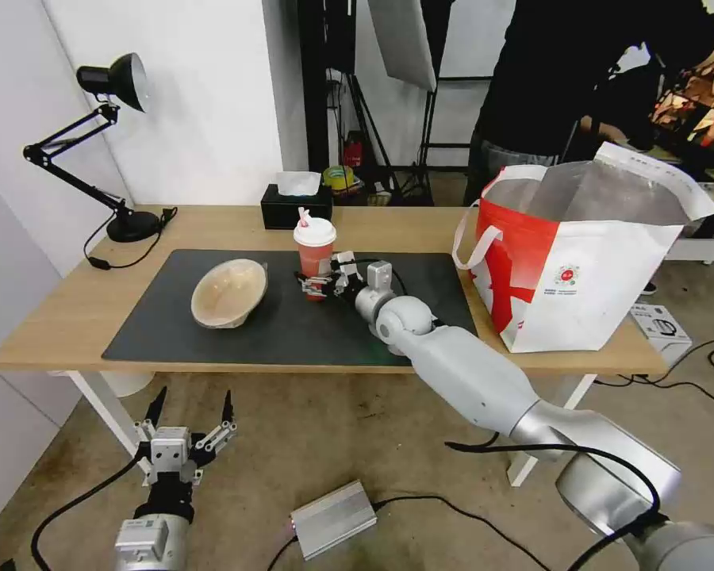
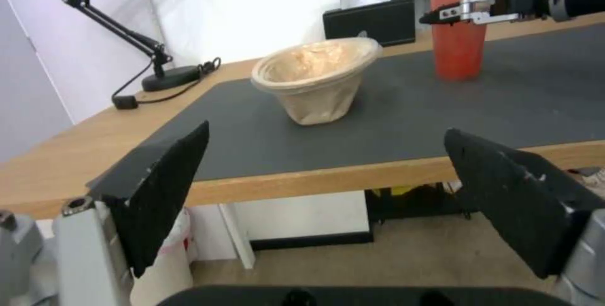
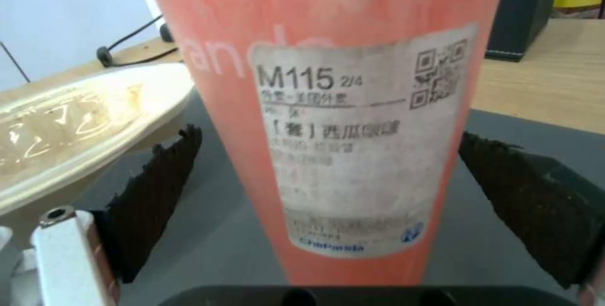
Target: Pick up the trash from the table and place it into the takeout bag.
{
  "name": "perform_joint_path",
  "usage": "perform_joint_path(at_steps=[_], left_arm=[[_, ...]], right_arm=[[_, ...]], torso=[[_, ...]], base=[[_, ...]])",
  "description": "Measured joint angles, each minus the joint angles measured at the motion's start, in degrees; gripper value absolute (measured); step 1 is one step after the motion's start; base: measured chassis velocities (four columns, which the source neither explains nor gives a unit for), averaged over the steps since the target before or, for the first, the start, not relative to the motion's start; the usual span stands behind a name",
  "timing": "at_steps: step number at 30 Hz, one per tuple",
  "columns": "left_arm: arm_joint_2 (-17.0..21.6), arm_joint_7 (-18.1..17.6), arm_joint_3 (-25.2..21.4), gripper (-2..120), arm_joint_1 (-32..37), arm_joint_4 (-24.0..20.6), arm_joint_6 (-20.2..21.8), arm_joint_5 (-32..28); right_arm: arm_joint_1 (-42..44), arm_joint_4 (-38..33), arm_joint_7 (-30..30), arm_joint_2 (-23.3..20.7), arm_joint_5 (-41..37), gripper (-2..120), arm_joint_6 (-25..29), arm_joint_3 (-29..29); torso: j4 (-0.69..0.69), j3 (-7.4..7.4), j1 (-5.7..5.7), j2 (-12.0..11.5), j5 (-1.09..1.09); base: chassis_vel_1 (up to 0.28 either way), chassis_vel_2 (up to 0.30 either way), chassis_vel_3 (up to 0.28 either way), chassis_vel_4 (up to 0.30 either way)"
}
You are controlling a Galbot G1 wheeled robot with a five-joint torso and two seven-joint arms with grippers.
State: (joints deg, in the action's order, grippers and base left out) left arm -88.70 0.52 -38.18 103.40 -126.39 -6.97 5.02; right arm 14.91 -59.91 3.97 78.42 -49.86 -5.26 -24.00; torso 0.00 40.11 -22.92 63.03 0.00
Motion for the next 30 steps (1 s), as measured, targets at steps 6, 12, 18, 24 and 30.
perform_joint_path(at_steps=[6, 12, 18, 24, 30], left_arm=[[0.0, 0.0, 0.0, 100, -0.1, 0.2, -0.1, 0.0], [-0.1, 0.0, 0.1, 100, -0.2, 0.4, -0.1, 0.0], [-0.1, 0.0, 0.1, 100, -0.3, 0.4, -0.2, 0.0], [-0.2, 0.0, 0.3, 100, -0.3, 0.7, -0.4, 0.0], [-0.2, 0.0, 0.2, 100, -0.3, 0.7, -0.5, 0.0]], right_arm=[[-0.2, 1.5, 0.1, 0.7, 0.3, 99, 0.3, 0.2], [-0.5, 2.3, 0.1, 1.0, 0.5, 95, 0.5, 0.4], [-0.5, 2.6, 0.1, 0.9, 0.6, 70, 0.6, 0.6], [-0.3, 2.8, 0.1, 1.1, 0.7, 49, 0.8, 0.7], [-0.2, 2.8, -0.1, 1.1, 0.8, 28, 0.9, 1.0]], torso=[[0.00, 0.00, 0.00, 0.0, 0.00], [0.00, 0.00, 0.00, 0.0, 0.00], [0.00, 0.00, 0.00, 0.0, 0.00], [0.00, 0.00, 0.00, 0.0, 0.00], [0.00, 0.00, 0.00, 0.0, 0.00]], base=[[0.000, 0.000, 0.000, 0.000], [0.000, 0.000, 0.000, 0.000], [0.000, 0.000, 0.000, 0.000], [0.000, 0.000, 0.000, 0.000], [0.000, 0.000, 0.000, 0.000]])
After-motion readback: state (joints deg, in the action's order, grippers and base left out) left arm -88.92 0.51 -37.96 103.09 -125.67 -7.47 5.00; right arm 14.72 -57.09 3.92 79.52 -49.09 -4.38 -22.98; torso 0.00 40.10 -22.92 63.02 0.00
